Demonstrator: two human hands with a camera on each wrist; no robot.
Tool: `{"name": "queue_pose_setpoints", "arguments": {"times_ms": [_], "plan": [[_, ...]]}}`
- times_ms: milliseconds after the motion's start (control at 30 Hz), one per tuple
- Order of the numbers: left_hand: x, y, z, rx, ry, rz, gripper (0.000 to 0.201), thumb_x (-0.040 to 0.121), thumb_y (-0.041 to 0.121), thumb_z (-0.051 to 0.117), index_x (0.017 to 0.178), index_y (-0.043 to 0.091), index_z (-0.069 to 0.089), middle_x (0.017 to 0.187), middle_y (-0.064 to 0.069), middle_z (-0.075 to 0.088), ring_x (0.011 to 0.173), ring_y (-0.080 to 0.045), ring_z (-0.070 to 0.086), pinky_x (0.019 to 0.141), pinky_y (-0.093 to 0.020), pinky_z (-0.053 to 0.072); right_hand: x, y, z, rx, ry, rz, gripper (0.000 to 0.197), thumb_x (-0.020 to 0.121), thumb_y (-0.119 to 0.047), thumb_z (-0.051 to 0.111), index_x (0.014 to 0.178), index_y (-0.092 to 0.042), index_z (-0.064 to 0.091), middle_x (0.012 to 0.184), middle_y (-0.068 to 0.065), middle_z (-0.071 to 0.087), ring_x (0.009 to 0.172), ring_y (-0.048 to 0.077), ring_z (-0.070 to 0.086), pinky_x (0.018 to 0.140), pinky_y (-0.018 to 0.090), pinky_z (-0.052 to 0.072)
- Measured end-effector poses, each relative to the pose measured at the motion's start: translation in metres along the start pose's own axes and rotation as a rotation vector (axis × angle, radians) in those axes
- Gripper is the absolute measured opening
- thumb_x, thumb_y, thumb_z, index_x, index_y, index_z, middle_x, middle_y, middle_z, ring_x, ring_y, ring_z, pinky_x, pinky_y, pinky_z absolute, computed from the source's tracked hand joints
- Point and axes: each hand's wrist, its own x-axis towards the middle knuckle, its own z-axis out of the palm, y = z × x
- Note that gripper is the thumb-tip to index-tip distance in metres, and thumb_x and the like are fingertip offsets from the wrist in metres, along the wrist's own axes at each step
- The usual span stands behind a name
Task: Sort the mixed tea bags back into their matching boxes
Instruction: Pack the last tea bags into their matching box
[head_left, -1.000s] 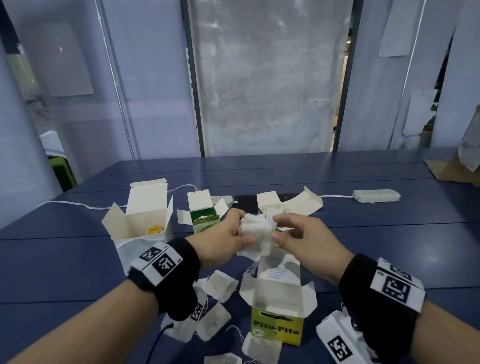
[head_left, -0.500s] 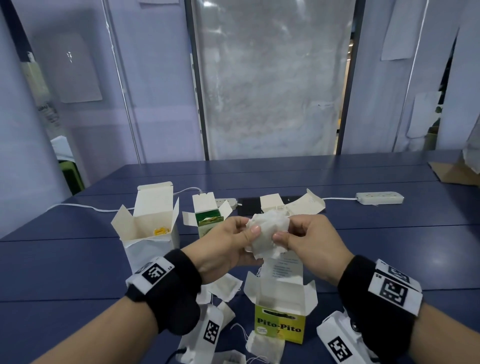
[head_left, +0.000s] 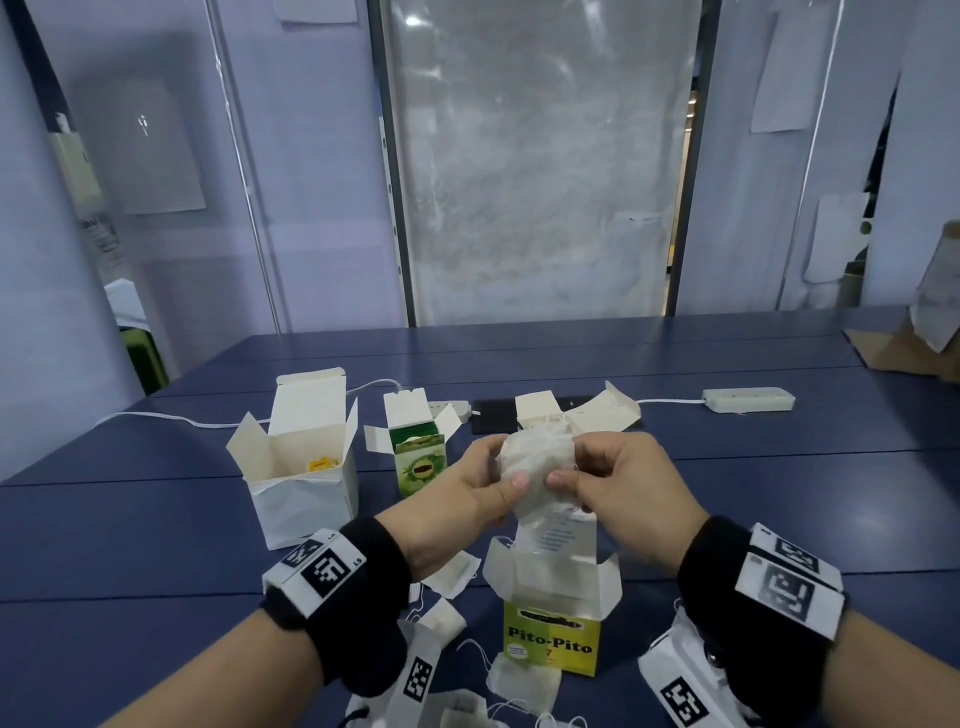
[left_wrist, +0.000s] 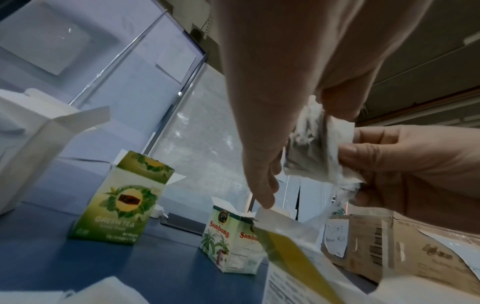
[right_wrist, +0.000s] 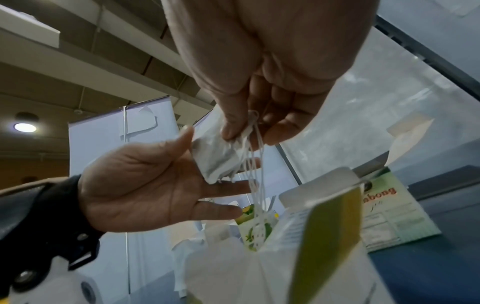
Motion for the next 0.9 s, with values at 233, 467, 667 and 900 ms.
{"name": "queue_pose_setpoints", "arguments": {"times_ms": [233,467,667,900], "plan": [[-0.009,-0.016,-0.022,0.66,0.193,-0.045,0.034,0.087,0.033,0.066,0.119,0.03,0.054,0.122,0.007,0.05,0.111,-0.01,0.051,0.091,-0.021,0.044,0.005,-0.011,-0.038,-0.597,-0.11,-0.183,0.027,0.079,-0.009,0.071,0.077,-0.036,0.074,0.072,-0.007,0.073,0.074,0.018,0.066,0.073,0.036,0.053],[-0.013,-0.045,-0.018,0.476,0.161,-0.201,0.019,0.081,0.002,0.069,0.093,0.015,0.062,0.08,-0.007,0.058,0.055,-0.014,0.054,0.053,-0.026,0.05,-0.01,-0.008,-0.022,-0.975,-0.474,-0.335,0.021,0.088,-0.029,0.062,0.104,-0.038,0.072,0.1,-0.006,0.065,0.097,0.015,0.058,0.078,0.028,0.046],[-0.008,-0.043,-0.019,0.406,0.167,-0.173,0.016,0.08,-0.009,0.067,0.09,0.003,0.067,0.07,-0.006,0.055,0.049,-0.013,0.05,0.048,-0.022,0.046,-0.009,-0.017,-0.008,-1.196,-0.617,-0.454,0.029,0.091,-0.019,0.054,0.111,-0.033,0.069,0.097,0.001,0.058,0.096,0.02,0.051,0.065,0.027,0.029],[-0.003,-0.044,-0.027,0.388,0.204,-0.163,0.017,0.08,-0.011,0.066,0.093,-0.001,0.069,0.067,-0.005,0.055,0.052,-0.017,0.05,0.051,-0.023,0.047,-0.007,-0.026,-0.003,-1.308,-0.772,-0.431,0.031,0.087,-0.013,0.056,0.109,-0.029,0.07,0.085,-0.001,0.047,0.087,0.026,0.053,0.062,0.028,0.028]]}}
